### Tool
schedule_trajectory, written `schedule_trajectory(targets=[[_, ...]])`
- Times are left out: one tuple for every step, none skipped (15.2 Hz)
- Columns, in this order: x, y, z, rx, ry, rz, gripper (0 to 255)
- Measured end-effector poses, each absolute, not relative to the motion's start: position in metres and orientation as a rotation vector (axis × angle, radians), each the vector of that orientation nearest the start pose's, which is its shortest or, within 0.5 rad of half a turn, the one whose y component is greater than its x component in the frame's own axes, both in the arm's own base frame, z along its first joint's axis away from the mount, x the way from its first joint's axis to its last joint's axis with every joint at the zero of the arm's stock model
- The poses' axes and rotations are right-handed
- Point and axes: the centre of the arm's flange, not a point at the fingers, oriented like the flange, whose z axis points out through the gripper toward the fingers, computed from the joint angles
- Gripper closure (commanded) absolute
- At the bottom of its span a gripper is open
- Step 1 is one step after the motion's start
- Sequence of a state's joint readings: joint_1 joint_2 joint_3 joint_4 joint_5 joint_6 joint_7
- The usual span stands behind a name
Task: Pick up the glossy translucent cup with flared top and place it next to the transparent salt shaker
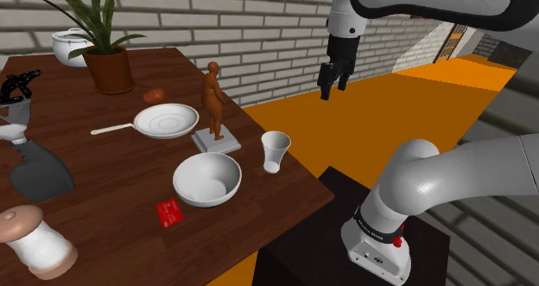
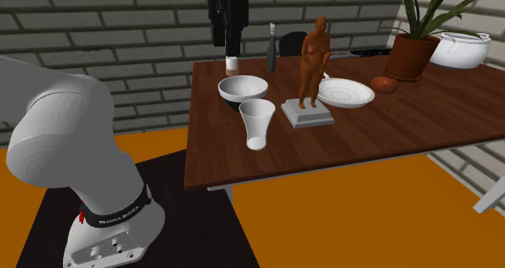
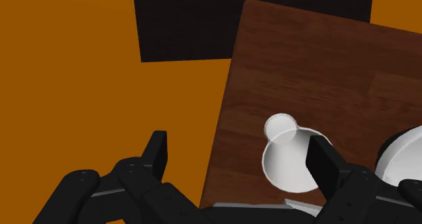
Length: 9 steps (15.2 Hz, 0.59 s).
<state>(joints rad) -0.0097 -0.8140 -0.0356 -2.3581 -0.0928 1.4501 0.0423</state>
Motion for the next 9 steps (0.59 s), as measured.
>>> schedule_trajectory(targets=[[0.285, -0.027, 0.588, -3.202, 0.131, 0.151, 0], [0.287, -0.029, 0.584, -3.191, 0.136, 0.148, 0], [0.29, -0.032, 0.575, -3.174, 0.142, 0.143, 0], [0.292, -0.033, 0.568, -3.154, 0.149, 0.136, 0], [0.299, -0.037, 0.553, -3.131, 0.157, 0.134, 0], [0.307, -0.039, 0.54, -3.109, 0.166, 0.126, 0], [0.312, -0.04, 0.528, -3.086, 0.174, 0.117, 0], [0.317, -0.042, 0.517, -3.062, 0.182, 0.109, 0], [0.324, -0.044, 0.507, -3.038, 0.19, 0.102, 0]])
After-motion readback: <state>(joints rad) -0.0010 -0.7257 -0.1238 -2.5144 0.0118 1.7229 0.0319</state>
